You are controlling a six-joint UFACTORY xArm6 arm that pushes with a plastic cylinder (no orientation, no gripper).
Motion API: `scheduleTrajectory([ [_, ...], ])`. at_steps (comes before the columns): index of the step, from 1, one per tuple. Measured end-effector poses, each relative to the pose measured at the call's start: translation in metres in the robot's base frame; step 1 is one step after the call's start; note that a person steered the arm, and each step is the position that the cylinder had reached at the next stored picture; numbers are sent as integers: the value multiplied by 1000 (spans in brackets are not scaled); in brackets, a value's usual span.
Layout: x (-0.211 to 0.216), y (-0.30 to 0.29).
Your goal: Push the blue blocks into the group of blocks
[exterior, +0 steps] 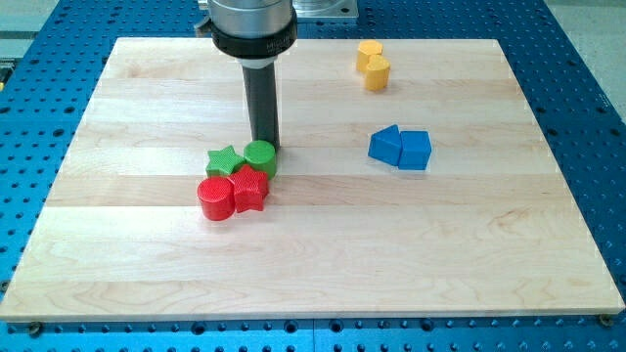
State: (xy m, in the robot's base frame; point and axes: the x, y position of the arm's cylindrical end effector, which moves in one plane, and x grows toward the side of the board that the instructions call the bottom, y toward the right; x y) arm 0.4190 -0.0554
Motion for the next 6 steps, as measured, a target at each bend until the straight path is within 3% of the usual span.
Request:
scheduleTrajectory([
  [1, 11, 8],
  [3, 5, 130],
  [5, 84, 199],
  [6, 28, 263],
])
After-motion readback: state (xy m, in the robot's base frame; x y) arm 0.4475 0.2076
